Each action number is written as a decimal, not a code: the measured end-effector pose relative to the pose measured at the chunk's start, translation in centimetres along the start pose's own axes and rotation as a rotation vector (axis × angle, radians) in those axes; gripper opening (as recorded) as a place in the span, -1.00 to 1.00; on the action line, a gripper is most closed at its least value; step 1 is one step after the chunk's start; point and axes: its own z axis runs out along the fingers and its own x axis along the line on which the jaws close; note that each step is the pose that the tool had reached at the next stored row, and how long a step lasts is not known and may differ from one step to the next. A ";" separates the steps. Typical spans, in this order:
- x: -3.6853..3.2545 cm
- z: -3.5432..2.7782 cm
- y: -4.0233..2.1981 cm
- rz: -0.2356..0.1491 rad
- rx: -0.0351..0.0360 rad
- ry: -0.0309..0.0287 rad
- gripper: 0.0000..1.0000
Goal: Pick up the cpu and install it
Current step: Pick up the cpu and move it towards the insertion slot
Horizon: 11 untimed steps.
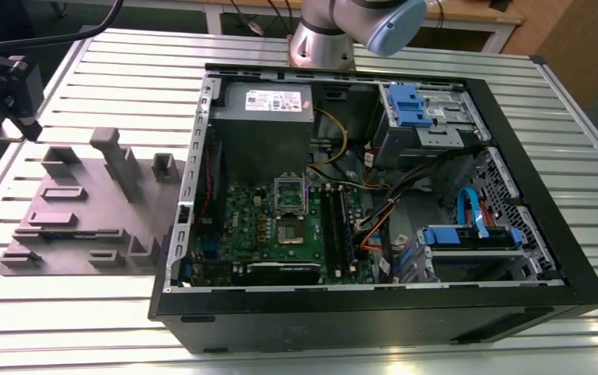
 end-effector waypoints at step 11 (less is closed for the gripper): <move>-0.71 -0.48 0.07 0.000 0.0000 -0.0001 -0.05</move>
